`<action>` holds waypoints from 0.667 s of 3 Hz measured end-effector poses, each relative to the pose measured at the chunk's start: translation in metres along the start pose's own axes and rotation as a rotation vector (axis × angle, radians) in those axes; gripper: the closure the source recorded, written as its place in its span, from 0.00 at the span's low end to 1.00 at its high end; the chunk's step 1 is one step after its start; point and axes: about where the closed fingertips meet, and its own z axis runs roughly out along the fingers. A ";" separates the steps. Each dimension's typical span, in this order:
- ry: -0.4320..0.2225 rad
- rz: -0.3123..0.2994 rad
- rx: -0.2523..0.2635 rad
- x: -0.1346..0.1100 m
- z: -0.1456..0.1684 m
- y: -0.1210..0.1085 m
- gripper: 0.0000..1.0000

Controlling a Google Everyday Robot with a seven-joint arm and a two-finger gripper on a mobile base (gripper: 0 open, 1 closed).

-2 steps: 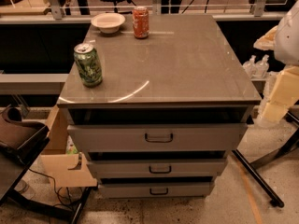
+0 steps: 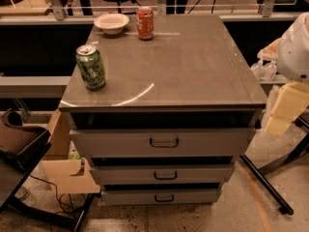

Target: Open middle drawer

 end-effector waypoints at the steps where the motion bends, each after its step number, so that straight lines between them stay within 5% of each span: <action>1: -0.024 -0.021 0.012 0.010 0.036 0.025 0.00; 2: -0.092 -0.088 0.040 0.027 0.087 0.077 0.00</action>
Offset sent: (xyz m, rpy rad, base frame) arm -0.0718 0.0009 -0.1925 0.0933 -0.1484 0.1704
